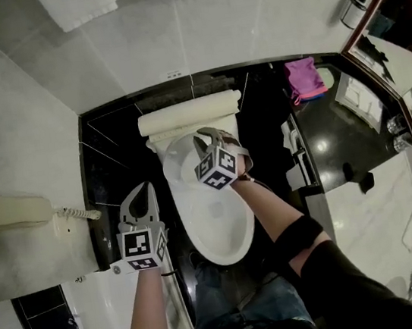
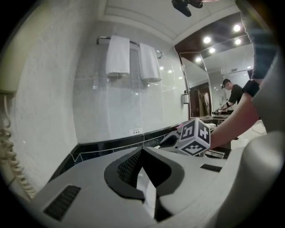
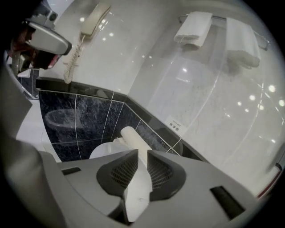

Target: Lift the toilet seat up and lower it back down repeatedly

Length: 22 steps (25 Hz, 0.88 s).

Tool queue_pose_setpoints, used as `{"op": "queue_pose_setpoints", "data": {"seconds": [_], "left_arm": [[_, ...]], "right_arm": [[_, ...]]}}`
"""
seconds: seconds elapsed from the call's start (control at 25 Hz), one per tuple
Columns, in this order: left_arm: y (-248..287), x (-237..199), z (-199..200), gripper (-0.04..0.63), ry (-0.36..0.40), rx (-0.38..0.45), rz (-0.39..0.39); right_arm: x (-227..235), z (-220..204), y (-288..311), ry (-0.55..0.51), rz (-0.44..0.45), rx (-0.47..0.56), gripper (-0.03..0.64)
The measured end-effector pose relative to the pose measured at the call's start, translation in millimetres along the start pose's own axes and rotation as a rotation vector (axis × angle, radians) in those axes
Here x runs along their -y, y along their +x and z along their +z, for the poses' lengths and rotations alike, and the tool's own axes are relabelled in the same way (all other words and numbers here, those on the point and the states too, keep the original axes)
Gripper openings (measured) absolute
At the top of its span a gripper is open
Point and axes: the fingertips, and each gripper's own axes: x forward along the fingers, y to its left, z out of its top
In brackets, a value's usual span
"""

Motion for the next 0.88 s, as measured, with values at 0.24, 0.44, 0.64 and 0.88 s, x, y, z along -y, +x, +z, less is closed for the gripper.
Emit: {"op": "queue_pose_setpoints", "data": {"seconds": [0.24,0.44,0.64,0.88], "left_arm": [[-57.9,43.7,34.2,0.002,-0.013,0.012,0.069],[-106.5,96.6,54.1,0.002,-0.073,0.016,0.085],[-151.6,128.0,58.4,0.002,-0.092,0.014,0.07],[-216.0,147.9,52.3,0.002,-0.068,0.028,0.019]], "right_arm": [[3.7,5.0,-119.9,0.115,0.048,0.098,0.02],[8.2,-0.5,-233.1,0.268,0.104,0.174,0.02],[-4.2,-30.5,-314.6,0.395,0.095,0.171,0.02],[-44.6,-53.6,-390.3,0.462,0.054,0.151,0.02]]}}
